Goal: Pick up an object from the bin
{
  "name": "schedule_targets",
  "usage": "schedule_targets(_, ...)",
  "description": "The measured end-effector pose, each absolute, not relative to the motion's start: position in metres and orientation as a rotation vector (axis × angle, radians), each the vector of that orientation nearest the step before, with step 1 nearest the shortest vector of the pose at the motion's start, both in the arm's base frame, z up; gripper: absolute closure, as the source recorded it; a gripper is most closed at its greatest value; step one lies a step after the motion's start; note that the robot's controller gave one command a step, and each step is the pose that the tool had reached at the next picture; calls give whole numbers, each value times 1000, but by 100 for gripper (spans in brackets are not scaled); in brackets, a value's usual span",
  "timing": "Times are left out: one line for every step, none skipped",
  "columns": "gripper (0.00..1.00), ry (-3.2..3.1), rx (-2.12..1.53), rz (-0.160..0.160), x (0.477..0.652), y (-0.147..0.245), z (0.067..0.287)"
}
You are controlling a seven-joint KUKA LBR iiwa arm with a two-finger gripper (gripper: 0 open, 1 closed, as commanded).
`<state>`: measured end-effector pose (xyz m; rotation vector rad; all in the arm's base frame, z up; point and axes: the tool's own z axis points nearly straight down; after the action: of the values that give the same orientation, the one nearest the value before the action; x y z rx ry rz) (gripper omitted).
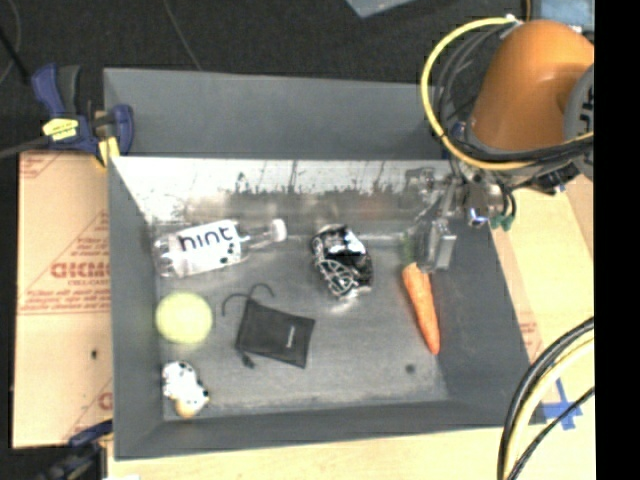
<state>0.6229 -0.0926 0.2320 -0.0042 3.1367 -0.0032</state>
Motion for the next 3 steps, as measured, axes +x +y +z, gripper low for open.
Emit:
schedule_targets(0,3137,-5,-3,623,-93,232)
schedule_targets(0,3129,39,-4,646,-55,194)
schedule_targets(0,3129,115,0,605,-39,169)
